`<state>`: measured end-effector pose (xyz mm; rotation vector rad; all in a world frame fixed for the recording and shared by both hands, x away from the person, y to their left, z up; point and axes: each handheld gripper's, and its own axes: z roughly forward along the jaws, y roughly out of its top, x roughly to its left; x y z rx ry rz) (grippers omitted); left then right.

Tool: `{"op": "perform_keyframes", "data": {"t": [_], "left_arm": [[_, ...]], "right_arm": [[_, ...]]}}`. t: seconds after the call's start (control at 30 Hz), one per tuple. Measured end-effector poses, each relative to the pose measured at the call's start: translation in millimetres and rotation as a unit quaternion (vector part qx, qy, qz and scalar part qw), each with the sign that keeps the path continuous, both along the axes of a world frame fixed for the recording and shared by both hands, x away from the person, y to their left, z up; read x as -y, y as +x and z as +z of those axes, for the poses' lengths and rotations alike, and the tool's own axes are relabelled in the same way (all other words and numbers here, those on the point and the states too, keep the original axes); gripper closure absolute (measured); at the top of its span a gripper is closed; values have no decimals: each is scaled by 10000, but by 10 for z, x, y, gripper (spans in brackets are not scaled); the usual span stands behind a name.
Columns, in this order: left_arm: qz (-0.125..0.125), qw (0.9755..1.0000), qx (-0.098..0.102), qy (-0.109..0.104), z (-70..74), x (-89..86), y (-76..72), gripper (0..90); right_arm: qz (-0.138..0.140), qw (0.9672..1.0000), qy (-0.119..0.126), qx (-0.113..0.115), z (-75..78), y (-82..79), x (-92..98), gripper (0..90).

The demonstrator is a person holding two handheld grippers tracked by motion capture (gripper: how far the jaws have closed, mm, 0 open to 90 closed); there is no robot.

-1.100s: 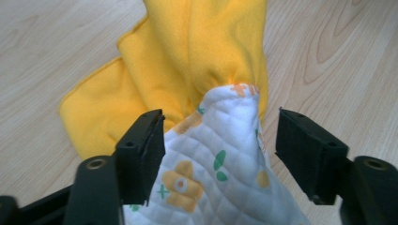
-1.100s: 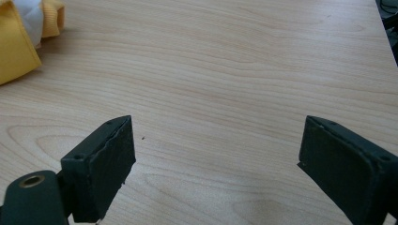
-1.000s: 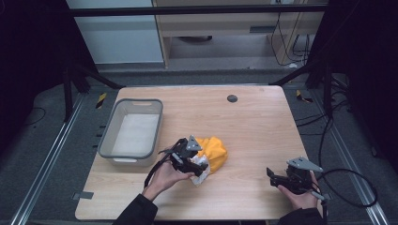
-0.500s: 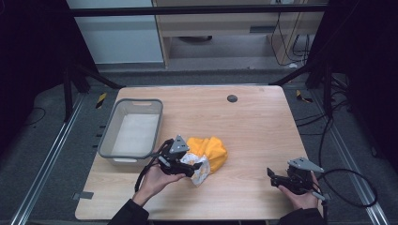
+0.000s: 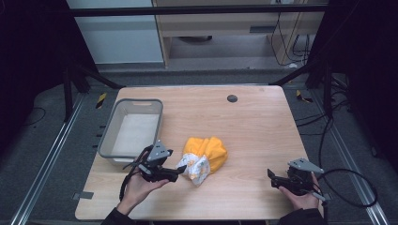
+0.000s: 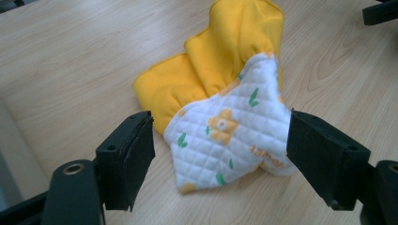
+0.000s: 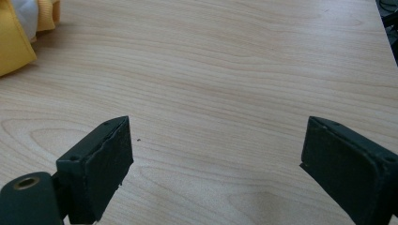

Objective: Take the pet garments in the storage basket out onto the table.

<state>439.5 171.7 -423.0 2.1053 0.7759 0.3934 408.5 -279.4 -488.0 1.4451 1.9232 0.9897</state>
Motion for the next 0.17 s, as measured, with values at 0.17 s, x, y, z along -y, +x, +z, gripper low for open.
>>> {"op": "perform_keyframes", "data": {"t": [0.17], "left_arm": [[191,9998,-4,-82,-63,-169,-71,246]], "right_arm": [[29,10000,8,-15,-2,-9,-6,92]]}}
